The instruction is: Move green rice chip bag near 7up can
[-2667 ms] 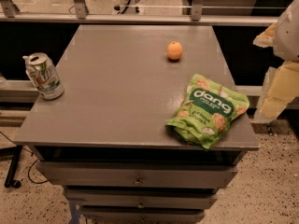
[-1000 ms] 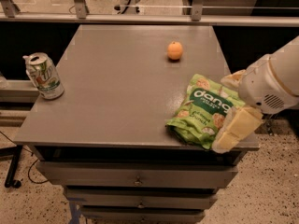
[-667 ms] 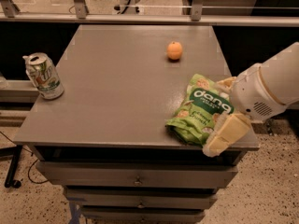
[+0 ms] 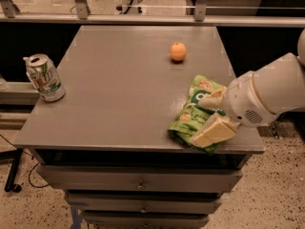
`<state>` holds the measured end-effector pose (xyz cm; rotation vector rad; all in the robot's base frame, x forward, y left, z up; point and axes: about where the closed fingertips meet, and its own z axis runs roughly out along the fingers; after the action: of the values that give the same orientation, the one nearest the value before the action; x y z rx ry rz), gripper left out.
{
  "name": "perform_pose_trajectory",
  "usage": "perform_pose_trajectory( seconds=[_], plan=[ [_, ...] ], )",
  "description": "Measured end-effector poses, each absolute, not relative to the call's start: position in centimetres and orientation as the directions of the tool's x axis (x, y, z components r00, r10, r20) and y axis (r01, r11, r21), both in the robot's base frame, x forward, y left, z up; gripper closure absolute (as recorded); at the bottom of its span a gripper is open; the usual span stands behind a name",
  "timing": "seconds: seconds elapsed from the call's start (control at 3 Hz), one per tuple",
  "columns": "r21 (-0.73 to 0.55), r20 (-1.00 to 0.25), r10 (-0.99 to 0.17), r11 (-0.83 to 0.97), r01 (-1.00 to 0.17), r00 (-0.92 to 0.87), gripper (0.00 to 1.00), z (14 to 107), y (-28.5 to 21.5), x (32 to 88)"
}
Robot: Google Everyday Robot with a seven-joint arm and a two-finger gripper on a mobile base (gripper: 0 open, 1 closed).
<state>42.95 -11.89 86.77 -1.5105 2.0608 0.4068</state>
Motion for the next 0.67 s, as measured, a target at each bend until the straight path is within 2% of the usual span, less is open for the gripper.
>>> perform_pose_trajectory(
  seconds=[0.67],
  plan=[
    [-0.073, -0.591, -0.771, 0.343, -0.936, -0.237, 0.88, 86.05, -11.95, 42.63]
  ],
)
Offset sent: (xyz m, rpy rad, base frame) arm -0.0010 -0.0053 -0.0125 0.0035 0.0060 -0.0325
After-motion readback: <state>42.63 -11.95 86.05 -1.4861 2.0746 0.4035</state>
